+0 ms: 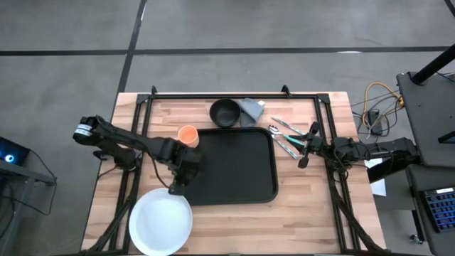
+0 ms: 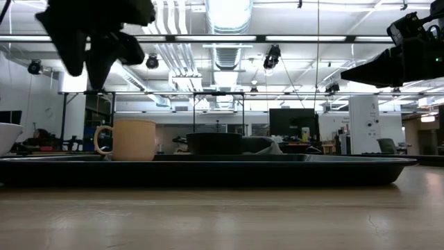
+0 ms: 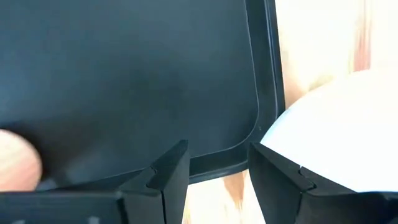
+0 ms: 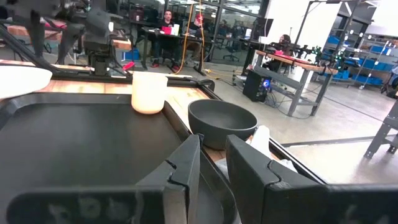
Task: Set up tray
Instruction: Put the white plate on the black serving tray
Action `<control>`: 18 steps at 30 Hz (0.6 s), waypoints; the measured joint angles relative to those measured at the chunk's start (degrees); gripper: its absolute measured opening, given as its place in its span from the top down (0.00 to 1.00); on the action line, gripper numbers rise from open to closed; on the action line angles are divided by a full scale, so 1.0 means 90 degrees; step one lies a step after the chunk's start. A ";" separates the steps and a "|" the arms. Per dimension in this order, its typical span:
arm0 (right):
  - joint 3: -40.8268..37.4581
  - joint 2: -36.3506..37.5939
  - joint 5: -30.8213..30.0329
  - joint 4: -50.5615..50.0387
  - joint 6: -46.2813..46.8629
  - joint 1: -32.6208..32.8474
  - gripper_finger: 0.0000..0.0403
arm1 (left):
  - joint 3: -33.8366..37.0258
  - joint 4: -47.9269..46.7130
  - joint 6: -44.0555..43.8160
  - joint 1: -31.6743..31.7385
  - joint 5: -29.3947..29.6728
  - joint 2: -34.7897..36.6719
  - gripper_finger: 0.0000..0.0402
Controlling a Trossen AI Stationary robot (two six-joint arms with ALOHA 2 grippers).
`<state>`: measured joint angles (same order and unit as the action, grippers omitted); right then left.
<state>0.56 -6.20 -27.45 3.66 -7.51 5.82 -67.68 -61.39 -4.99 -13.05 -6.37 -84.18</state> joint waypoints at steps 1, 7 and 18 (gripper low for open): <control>0.0000 0.0000 0.0000 0.0000 0.0000 0.0001 0.83 | 0.0115 0.0104 0.0000 -0.0054 -0.0002 -0.0005 0.64; 0.0001 0.0000 0.0000 0.0000 0.0000 0.0002 0.83 | 0.0697 0.0618 -0.0029 -0.0122 -0.0071 -0.0007 0.64; 0.0001 0.0002 0.0001 0.0000 0.0000 0.0001 0.83 | 0.1077 0.0726 -0.0596 -0.0273 -0.0970 -0.0007 0.64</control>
<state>0.58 -6.17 -27.44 3.66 -7.51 5.83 -57.98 -54.85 -10.36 -15.51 -15.10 -84.25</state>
